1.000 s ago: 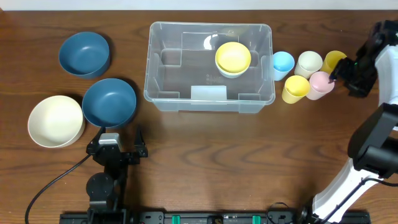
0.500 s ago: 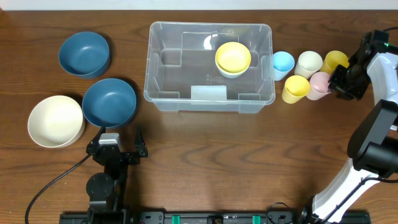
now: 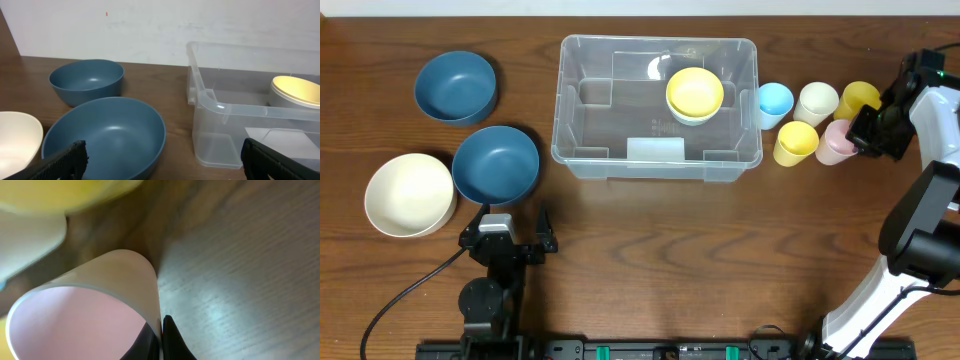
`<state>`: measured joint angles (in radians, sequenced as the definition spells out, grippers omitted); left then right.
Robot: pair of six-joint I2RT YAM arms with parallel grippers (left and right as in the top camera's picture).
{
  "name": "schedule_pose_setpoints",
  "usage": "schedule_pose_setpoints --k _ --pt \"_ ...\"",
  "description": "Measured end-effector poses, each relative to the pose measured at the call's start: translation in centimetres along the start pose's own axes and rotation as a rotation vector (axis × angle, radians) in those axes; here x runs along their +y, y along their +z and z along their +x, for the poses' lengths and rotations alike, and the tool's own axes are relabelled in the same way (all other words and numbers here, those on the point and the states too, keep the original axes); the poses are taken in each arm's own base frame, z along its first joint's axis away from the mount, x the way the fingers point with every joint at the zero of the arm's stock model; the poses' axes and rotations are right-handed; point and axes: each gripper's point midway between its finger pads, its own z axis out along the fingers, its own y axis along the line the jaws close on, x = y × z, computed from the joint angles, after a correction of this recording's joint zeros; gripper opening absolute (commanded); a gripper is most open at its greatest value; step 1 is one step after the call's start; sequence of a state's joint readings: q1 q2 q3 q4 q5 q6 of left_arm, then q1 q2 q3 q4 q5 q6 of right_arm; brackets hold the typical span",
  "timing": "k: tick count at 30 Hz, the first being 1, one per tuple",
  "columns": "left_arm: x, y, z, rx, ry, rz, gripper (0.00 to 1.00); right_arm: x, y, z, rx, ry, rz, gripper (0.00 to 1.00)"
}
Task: Pack container
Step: 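Carry the pink cup into the container and lower it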
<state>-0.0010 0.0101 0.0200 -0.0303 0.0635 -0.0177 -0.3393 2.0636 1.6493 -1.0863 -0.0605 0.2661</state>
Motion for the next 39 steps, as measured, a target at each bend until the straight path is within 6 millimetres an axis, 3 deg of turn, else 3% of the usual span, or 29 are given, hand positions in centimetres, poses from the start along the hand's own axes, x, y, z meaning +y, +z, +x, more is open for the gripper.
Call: schedule_pose_setpoints --k 5,7,11,14,18,22,28,31,34,39 --pt "0.0 0.0 0.0 0.0 0.0 0.0 0.98 -0.4 -0.7 2.2 0.069 0.001 0.017 0.01" --pt "0.0 0.0 0.0 0.0 0.0 0.0 0.98 -0.3 -1.8 3.0 0.072 -0.004 0.016 0.01" --pt "0.0 0.0 0.0 0.0 0.0 0.0 0.98 0.2 -6.9 4.3 0.002 -0.023 -0.015 0.01" --pt "0.0 0.0 0.0 0.0 0.0 0.0 0.98 1.0 -12.0 5.1 -0.118 -0.071 -0.076 0.01" --pt "0.0 0.0 0.0 0.0 0.0 0.0 0.98 3.7 -17.5 7.0 -0.264 -0.184 -0.154 0.02" --pt "0.0 0.0 0.0 0.0 0.0 0.0 0.98 8.9 -20.1 8.6 -0.333 -0.348 -0.226 0.01" --pt "0.0 0.0 0.0 0.0 0.0 0.0 0.98 18.2 -21.6 11.3 -0.423 -0.578 -0.323 0.02" --pt "0.0 0.0 0.0 0.0 0.0 0.0 0.98 21.1 -21.5 12.4 -0.445 -0.632 -0.339 0.02" --pt "0.0 0.0 0.0 0.0 0.0 0.0 0.98 23.2 -19.5 13.3 -0.412 -0.669 -0.322 0.01" --pt "0.0 0.0 0.0 0.0 0.0 0.0 0.98 25.1 -13.8 13.9 -0.296 -0.698 -0.24 0.01"
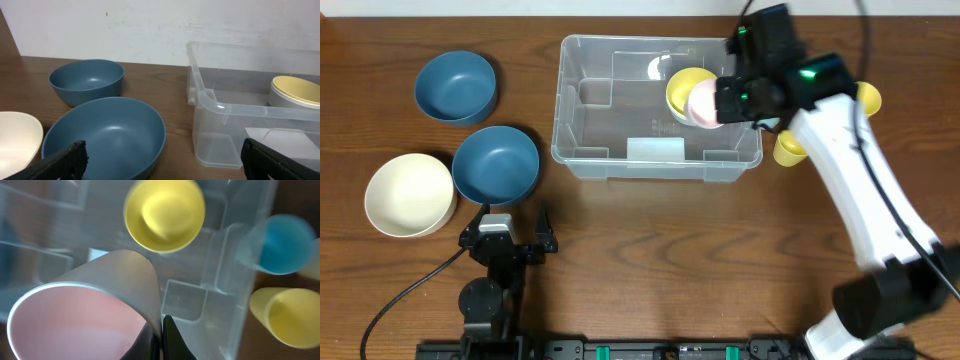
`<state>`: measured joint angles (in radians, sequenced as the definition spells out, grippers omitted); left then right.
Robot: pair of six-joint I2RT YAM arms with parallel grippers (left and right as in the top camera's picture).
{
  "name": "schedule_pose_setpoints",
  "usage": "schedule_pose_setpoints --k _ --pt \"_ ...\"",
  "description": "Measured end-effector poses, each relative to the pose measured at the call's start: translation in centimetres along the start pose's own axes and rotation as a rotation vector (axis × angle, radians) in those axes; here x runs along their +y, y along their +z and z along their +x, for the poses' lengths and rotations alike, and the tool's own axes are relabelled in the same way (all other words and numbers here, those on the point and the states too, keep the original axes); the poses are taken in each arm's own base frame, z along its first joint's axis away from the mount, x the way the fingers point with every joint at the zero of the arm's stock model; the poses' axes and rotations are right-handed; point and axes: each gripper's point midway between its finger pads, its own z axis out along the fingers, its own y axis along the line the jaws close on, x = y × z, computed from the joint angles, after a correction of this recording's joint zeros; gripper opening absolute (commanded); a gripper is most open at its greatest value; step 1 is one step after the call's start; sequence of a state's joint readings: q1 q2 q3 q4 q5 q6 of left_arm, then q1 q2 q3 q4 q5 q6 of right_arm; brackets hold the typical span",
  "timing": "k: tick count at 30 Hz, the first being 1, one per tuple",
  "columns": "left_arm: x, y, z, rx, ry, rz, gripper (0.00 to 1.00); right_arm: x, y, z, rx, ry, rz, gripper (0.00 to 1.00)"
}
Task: Pack container
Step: 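Carry the pink cup into the container and lower it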
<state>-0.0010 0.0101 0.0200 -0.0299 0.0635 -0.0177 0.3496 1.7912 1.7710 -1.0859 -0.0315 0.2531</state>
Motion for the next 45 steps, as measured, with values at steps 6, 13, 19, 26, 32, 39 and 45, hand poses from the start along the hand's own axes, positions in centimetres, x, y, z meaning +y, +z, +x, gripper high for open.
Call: schedule_pose_setpoints --k 6,13,19,26,32,39,45 --pt "0.0 0.0 0.0 0.0 0.0 0.0 0.98 -0.7 6.7 2.5 0.173 0.002 0.052 0.01" --pt "0.0 0.0 0.0 0.0 0.0 0.0 0.98 -1.6 11.7 5.0 0.302 0.007 0.091 0.01" --pt "0.0 0.0 0.0 0.0 0.0 0.0 0.98 -1.7 12.7 5.0 0.303 0.008 0.091 0.01" --pt "0.0 0.0 0.0 0.0 0.0 0.0 0.98 -1.6 12.7 4.8 0.295 0.013 0.089 0.2" --pt "0.0 0.0 0.0 0.0 0.0 0.0 0.98 -1.6 13.0 4.8 0.294 0.022 0.091 0.78" --pt "0.0 0.0 0.0 0.0 0.0 0.0 0.98 -1.5 11.5 4.6 0.333 0.019 0.101 0.83" --pt "0.0 0.0 0.0 0.0 0.0 0.0 0.98 -0.4 5.6 0.8 0.273 0.015 0.085 0.86"
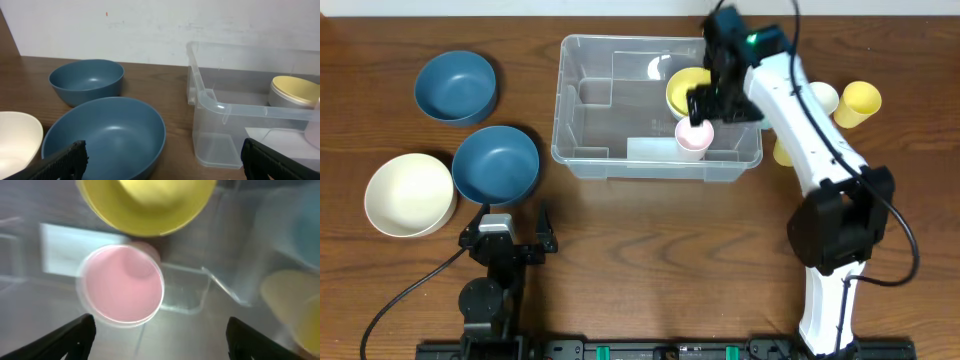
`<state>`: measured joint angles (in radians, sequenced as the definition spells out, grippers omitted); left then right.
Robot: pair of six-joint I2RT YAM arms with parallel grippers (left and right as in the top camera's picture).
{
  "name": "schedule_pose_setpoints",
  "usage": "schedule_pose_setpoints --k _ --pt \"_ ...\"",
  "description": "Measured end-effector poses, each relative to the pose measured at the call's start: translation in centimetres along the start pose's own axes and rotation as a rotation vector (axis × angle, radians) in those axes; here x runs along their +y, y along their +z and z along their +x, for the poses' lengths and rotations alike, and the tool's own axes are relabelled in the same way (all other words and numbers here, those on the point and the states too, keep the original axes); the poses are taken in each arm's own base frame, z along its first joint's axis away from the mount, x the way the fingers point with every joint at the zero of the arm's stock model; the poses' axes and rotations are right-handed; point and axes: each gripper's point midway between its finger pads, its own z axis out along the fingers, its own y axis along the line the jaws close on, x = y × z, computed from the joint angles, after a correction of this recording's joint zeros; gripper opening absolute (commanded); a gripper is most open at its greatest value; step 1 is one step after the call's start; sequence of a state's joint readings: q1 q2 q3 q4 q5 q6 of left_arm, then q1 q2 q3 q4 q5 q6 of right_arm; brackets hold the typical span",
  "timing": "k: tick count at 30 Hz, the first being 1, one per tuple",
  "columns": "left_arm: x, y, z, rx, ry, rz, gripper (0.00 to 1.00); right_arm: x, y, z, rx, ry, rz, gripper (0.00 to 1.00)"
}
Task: Pack container
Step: 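Carry the pink cup into the container and lower it, then open the right gripper, move to the yellow cup and grasp its rim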
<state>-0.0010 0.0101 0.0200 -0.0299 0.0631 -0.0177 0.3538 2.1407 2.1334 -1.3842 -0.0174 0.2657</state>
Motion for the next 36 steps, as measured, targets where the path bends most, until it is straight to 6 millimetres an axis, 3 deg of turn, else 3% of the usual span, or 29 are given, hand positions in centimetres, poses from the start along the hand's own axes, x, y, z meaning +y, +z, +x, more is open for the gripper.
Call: schedule_pose_setpoints --k 3,6,9,17,20,23,30,36 --pt "0.0 0.0 0.0 0.0 0.0 0.0 0.98 -0.4 -4.5 -1.2 -0.068 0.015 -0.012 0.87" --pt "0.0 0.0 0.0 0.0 0.0 0.0 0.98 -2.5 -7.6 -2.1 -0.124 0.066 -0.01 0.87" --pt "0.0 0.0 0.0 0.0 0.0 0.0 0.98 -7.0 -9.0 -2.5 -0.143 0.171 0.015 0.87" --pt "0.0 0.0 0.0 0.0 0.0 0.0 0.98 -21.1 -9.3 -2.8 -0.194 0.487 0.097 0.85" --pt "0.0 0.0 0.0 0.0 0.0 0.0 0.98 -25.1 -8.5 -3.3 -0.236 0.58 0.12 0.85" --pt "0.0 0.0 0.0 0.0 0.0 0.0 0.98 -27.5 -6.9 -3.3 -0.249 0.651 0.132 0.84" --pt "0.0 0.0 0.0 0.0 0.0 0.0 0.98 -30.4 -1.6 -2.0 -0.209 0.761 0.143 0.81" --pt "0.0 0.0 0.0 0.0 0.0 0.001 0.98 -32.7 1.4 -0.8 -0.202 0.824 0.153 0.75"
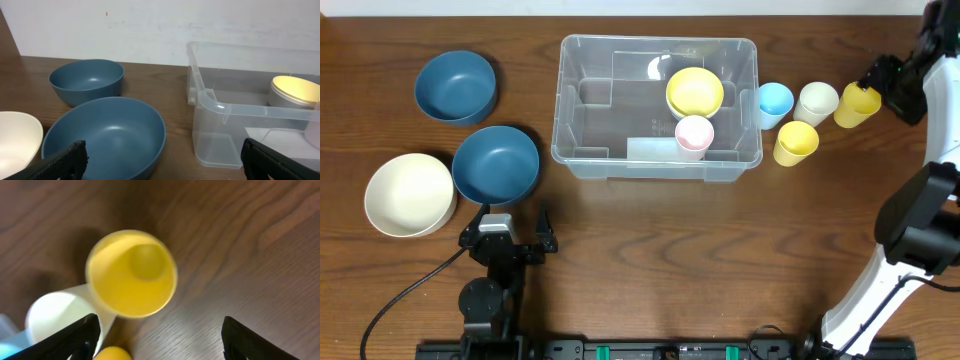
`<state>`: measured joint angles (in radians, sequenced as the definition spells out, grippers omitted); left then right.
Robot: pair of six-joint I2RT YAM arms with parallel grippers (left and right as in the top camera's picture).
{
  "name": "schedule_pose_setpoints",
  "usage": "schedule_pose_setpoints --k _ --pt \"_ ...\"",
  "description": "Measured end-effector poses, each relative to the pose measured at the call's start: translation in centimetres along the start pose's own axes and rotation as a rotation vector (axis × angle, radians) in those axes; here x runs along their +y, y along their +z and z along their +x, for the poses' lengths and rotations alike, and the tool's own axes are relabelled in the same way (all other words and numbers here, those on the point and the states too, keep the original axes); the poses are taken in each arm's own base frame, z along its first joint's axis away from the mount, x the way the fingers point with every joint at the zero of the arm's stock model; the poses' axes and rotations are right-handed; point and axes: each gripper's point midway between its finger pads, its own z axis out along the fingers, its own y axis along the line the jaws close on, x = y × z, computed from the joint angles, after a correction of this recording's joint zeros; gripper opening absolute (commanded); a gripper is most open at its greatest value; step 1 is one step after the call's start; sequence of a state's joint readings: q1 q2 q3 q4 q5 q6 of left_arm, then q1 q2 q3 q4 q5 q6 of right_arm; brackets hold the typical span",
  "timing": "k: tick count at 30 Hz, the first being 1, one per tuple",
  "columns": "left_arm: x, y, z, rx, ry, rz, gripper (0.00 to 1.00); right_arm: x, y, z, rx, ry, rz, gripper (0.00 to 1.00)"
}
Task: Pack container
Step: 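Open the right gripper, move to the yellow cup and grasp its rim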
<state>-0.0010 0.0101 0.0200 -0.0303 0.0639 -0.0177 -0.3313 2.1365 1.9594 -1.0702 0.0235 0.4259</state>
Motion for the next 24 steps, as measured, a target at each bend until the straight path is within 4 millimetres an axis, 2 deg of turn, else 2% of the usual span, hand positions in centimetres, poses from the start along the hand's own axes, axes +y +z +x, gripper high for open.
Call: schedule_pose_setpoints --k 4,8,11,19,23,24 --pt "0.0 0.0 0.0 0.0 0.0 0.0 0.98 -1.2 1.8 0.2 0.001 0.027 0.01 0.7" --pt "0.0 0.0 0.0 0.0 0.0 0.0 0.98 -1.6 3.4 0.9 0.006 0.035 0.014 0.56" --pt "0.0 0.0 0.0 0.0 0.0 0.0 0.98 -1.8 4.4 1.5 0.012 0.037 0.016 0.5" --pt "0.0 0.0 0.0 0.0 0.0 0.0 0.98 -2.0 5.8 2.0 0.006 0.038 0.014 0.25" --pt "0.0 0.0 0.0 0.0 0.0 0.0 0.98 -2.0 6.1 2.1 0.007 0.038 0.014 0.09" --pt "0.0 0.0 0.0 0.0 0.0 0.0 0.98 -2.0 6.1 2.1 0.003 0.037 0.014 0.01"
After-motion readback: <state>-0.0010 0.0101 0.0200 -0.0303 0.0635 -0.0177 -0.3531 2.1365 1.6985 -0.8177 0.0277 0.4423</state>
